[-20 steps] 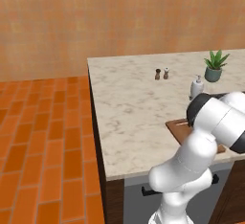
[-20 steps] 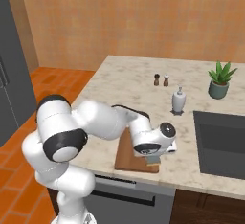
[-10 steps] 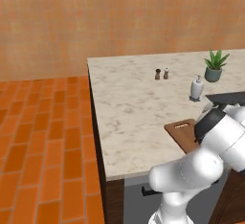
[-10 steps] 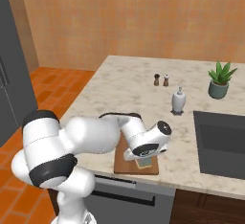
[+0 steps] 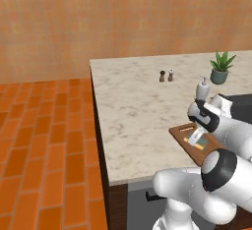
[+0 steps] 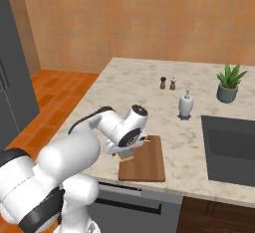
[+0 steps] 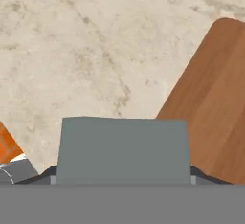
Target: Pick up the sponge from the counter and clean the cutting board by briefly scrubbing or pressing down on the cutting board. Once finished, release the sponge.
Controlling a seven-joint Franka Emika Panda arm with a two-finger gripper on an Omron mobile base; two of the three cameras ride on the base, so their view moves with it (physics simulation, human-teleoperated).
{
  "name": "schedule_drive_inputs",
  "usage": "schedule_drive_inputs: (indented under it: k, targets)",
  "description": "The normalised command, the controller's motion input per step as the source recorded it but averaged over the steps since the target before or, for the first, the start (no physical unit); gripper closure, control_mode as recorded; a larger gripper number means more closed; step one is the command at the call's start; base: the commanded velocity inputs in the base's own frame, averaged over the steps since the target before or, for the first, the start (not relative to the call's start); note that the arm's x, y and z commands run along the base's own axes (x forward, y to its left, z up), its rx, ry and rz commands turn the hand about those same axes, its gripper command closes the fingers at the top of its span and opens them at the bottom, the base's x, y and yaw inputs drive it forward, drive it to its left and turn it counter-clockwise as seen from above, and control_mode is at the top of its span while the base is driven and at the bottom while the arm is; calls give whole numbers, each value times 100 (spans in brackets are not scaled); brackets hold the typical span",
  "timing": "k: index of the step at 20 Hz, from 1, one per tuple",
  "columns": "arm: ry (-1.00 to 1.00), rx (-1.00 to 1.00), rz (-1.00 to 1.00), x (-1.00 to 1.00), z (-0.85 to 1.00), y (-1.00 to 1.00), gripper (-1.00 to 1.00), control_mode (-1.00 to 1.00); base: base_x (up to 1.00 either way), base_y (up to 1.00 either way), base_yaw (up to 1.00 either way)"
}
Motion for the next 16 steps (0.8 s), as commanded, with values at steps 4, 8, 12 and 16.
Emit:
schedule_drive_inputs:
  k: [4, 8, 12, 16]
  targets:
    - [0, -6, 13, 0, 36, 100, 100, -100, 0, 0, 0]
    - [0, -1, 16, 12, 15, 99, 100, -100, 0, 0, 0]
    - [0, 8, 10, 44, -7, 61, 100, -100, 0, 0, 0]
    - [0, 6, 5, 54, -10, 22, 100, -100, 0, 0, 0]
